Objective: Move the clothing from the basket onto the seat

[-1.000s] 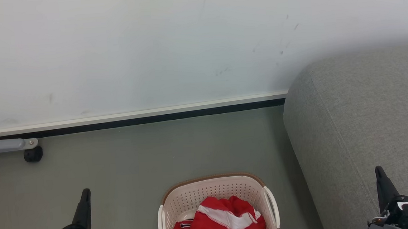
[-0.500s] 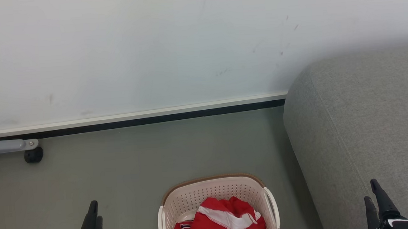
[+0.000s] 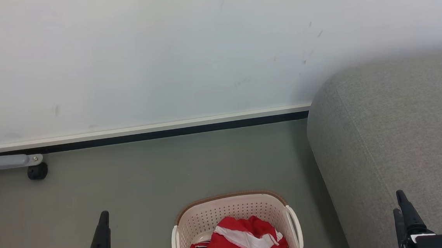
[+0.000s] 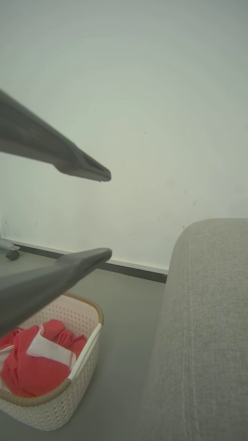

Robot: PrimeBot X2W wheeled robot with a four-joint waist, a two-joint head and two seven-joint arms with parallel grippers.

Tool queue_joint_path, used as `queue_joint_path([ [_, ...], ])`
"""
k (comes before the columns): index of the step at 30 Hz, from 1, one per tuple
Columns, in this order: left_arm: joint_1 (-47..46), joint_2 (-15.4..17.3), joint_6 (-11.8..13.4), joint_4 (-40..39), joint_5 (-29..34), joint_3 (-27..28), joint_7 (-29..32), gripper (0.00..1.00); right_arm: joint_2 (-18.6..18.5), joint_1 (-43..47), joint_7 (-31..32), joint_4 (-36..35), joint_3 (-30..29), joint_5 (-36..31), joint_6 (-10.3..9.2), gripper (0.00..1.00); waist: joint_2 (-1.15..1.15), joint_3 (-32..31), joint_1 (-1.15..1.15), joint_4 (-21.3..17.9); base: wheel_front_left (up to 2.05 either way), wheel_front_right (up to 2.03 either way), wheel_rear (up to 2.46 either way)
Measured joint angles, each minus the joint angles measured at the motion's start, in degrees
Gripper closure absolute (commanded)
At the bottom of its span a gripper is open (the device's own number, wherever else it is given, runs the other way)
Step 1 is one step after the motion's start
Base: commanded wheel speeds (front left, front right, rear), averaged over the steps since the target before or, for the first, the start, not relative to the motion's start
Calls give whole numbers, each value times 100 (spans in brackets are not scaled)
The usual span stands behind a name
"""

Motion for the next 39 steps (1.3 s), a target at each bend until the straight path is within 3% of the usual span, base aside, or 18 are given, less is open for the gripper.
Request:
queue_joint_path([
  [17, 1, 131, 338, -411, 1693, -326, -304, 0, -167, 37, -328, -349, 536, -1657, -264, 0, 0, -56, 0, -6, 0, 0, 0],
  [39, 214, 439, 599, -671, 3819, -710, -709, 0, -398, 67, -709, -452, 1181, -3393, -527, 0, 0, -105, 0, -32, 0, 0, 0],
])
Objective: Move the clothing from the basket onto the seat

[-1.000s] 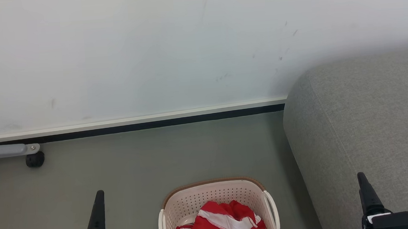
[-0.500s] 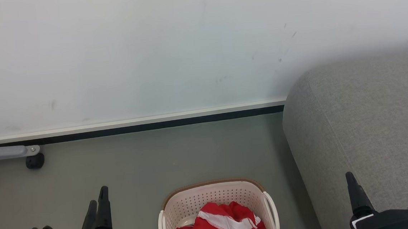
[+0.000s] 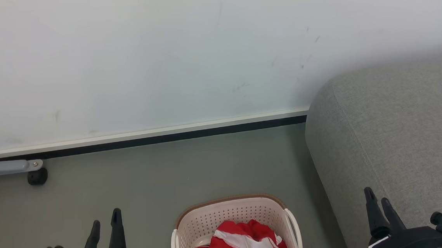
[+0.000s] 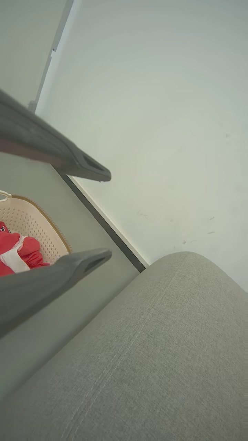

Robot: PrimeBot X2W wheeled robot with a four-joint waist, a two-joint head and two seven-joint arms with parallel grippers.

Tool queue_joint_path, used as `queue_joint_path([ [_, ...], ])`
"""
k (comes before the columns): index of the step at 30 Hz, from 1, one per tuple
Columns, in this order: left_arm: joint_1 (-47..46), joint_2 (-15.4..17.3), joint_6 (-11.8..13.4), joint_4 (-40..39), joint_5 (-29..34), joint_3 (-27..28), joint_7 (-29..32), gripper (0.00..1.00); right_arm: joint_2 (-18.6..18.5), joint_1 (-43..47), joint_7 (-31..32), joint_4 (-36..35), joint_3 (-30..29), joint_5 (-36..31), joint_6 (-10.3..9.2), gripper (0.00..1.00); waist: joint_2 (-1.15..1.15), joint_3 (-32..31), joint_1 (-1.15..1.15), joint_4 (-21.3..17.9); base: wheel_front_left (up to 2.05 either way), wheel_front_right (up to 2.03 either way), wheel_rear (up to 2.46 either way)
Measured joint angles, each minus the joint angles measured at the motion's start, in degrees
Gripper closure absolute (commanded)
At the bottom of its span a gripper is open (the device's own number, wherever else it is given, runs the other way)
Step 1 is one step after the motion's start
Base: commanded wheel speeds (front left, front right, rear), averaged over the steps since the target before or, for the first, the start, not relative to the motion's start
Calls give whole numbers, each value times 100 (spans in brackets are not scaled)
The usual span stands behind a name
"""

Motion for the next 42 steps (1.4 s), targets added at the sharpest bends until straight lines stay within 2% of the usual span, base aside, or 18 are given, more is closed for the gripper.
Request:
queue_joint_path([
  [22, 236, 54, 290, -124, 1646, -259, -401, 0, -145, 90, -407, -43, 483, -1512, -265, 0, 0, -81, 0, -28, 0, 0, 0],
  [42, 472, 54, 447, -176, 2794, -352, -786, 0, -301, 175, -773, -148, 902, -2805, -445, 0, 0, -175, 0, -50, 0, 0, 0],
])
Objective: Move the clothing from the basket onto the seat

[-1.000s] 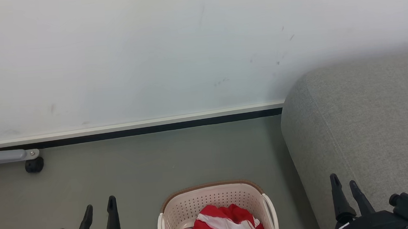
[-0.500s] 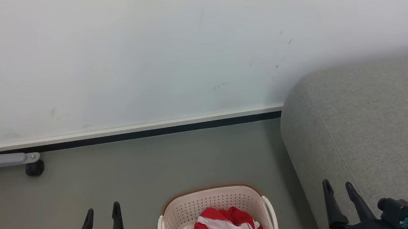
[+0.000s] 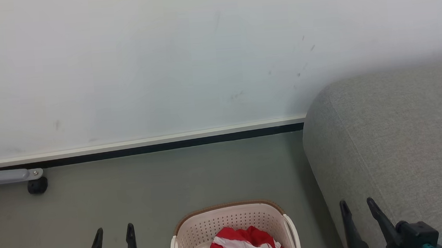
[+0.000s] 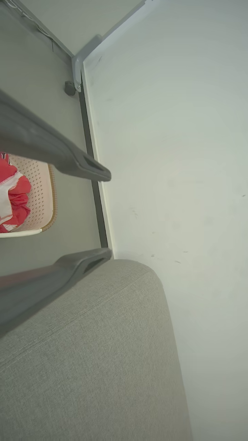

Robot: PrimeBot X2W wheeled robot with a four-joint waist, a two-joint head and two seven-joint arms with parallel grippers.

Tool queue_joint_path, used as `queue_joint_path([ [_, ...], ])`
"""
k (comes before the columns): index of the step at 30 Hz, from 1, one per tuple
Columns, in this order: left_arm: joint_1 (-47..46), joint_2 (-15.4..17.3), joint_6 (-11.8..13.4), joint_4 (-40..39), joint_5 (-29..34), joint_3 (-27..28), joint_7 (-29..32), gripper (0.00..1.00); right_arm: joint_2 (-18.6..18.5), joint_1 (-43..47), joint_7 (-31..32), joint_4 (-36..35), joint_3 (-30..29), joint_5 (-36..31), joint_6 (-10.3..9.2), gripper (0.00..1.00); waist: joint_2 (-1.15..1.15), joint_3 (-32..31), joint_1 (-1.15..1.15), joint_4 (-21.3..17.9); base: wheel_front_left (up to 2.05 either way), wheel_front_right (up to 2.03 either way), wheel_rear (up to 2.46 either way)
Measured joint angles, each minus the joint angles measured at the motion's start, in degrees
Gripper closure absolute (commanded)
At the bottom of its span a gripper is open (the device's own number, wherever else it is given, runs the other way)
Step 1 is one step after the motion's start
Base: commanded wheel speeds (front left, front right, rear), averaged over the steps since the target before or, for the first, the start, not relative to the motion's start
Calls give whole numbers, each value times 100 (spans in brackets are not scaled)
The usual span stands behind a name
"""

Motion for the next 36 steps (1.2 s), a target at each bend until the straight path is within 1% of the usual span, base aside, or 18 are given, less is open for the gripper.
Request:
queue_joint_path([
  [12, 87, 10, 58, -38, 814, -110, -220, 0, -68, 53, -232, -60, 260, -867, -111, 0, 0, -34, 0, -23, 0, 0, 0],
  [36, 87, -3, 47, 12, 835, -27, -220, 0, -60, 62, -232, -65, 219, -883, -108, 0, 0, -2, 0, -21, 0, 0, 0],
])
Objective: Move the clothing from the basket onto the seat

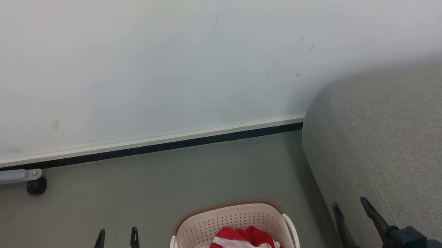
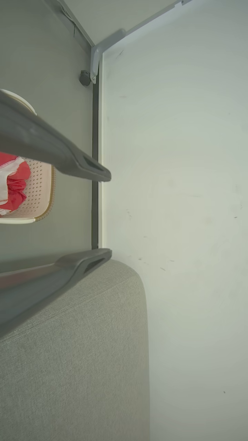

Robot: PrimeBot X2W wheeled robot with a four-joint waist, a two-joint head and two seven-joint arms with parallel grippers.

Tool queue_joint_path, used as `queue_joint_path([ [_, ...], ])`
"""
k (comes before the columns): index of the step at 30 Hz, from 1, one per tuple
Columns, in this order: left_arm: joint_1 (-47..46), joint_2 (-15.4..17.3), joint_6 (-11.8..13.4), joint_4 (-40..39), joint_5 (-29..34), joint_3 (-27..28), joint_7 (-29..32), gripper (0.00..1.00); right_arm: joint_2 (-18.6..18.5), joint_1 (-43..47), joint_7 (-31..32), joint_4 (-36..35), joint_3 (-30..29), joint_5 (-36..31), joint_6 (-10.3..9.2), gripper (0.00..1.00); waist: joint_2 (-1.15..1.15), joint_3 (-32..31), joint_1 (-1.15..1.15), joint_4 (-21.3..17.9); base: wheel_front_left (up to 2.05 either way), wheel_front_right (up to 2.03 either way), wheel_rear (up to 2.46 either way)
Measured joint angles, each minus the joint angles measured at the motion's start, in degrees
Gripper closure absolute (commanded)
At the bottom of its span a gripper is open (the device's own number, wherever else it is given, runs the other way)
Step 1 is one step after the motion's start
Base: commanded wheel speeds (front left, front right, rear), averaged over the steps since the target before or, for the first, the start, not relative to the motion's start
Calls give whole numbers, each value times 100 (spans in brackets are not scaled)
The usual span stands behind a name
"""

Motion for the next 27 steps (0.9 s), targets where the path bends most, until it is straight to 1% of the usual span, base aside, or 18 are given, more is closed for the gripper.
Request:
queue_joint_path([
  [9, 18, 1, -4, -89, 38, 46, 0, 0, 1, 9, -1, -146, -48, -19, 0, 0, 0, 163, 0, -11, 0, 0, 0],
  [15, -53, 23, -60, -162, 160, -8, -1, 0, -8, -26, -1, -326, -138, -42, 0, 0, 0, 415, 0, -29, 0, 0, 0],
  [19, -242, 35, -148, -110, 210, -103, -1, 0, -15, -152, -1, -421, -255, -46, 0, 0, 0, 659, 1, -54, 0, 0, 0],
  [26, -598, 25, -261, 222, 310, -376, -1, 0, -113, -372, -1, -625, -389, -148, -3, 0, 1, 1139, 1, -153, 0, 0, 0],
  [27, -662, 22, -307, 274, 322, -413, -1, 0, -127, -418, -1, -673, -413, -164, -10, 0, 1, 1208, 1, -174, 0, 0, 0],
])
